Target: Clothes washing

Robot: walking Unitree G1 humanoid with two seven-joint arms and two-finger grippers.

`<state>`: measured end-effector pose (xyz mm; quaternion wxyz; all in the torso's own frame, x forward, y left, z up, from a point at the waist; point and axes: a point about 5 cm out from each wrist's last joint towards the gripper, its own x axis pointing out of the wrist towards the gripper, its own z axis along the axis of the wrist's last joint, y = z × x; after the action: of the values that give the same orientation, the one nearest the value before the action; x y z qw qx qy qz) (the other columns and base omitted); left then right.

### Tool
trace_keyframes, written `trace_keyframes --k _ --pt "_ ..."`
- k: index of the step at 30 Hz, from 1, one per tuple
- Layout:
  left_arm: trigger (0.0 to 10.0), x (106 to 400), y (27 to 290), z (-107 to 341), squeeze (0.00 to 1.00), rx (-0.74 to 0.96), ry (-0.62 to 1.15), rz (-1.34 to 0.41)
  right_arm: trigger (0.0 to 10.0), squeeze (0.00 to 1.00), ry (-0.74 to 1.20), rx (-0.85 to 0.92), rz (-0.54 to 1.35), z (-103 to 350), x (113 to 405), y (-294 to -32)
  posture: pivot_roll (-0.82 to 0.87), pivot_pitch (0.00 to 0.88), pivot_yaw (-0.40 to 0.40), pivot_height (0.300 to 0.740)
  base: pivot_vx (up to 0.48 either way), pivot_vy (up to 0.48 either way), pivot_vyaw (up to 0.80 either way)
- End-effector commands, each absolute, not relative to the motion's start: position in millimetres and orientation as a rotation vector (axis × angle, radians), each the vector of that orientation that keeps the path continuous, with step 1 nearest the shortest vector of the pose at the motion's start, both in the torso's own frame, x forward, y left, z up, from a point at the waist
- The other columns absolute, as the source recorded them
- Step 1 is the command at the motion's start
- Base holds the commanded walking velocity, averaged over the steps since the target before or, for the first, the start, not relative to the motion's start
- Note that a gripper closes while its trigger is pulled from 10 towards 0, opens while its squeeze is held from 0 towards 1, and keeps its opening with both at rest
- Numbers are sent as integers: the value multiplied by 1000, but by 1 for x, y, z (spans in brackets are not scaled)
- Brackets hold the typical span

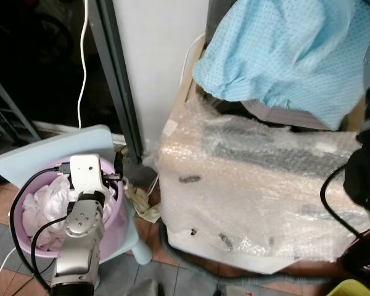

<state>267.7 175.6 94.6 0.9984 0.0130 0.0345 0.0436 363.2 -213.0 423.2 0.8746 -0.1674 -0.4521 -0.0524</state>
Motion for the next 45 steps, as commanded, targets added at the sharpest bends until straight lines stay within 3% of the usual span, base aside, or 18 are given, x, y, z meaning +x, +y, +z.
trace_keyframes --k 1,3,4,6,7,13,17,26,36,45 --pt "10000 266 171 91 0 31 84 71 10000 0 -897 -347 -105 413 368 -215 -36 22 13 740 0 0 0" --pt "10000 266 169 91 0 32 84 70 10000 0 -801 -359 -55 383 376 -212 -36 27 14 740 0 0 0" --pt "10000 266 168 91 0 32 83 69 10000 0 -687 -341 26 346 383 -205 -37 28 16 740 0 0 0" --pt "10000 266 168 91 0 32 83 68 10000 0 -655 -331 51 335 384 -203 -37 29 17 740 0 0 0" --pt "10000 266 168 91 0 32 84 68 10000 957 -626 -304 82 323 384 -199 -39 29 19 740 0 0 0" --pt "10000 268 169 90 0 40 92 69 10000 1000 -526 -206 218 265 372 -172 -45 32 18 740 0 0 0" --pt "10000 268 169 90 0 42 92 70 10000 1000 -500 -188 253 256 367 -168 -45 32 18 740 0 0 0" --pt "10000 268 169 87 0 67 122 85 10000 1000 -230 -210 358 204 350 -161 -45 36 21 740 0 0 0" --pt "10000 269 167 88 0 77 123 89 10000 1000 -410 -217 337 199 300 -130 -47 44 28 740 0 0 0" --pt "10000 270 168 89 0 80 117 86 10000 1000 -322 -245 295 160 273 -125 -44 45 39 740 0 0 0"
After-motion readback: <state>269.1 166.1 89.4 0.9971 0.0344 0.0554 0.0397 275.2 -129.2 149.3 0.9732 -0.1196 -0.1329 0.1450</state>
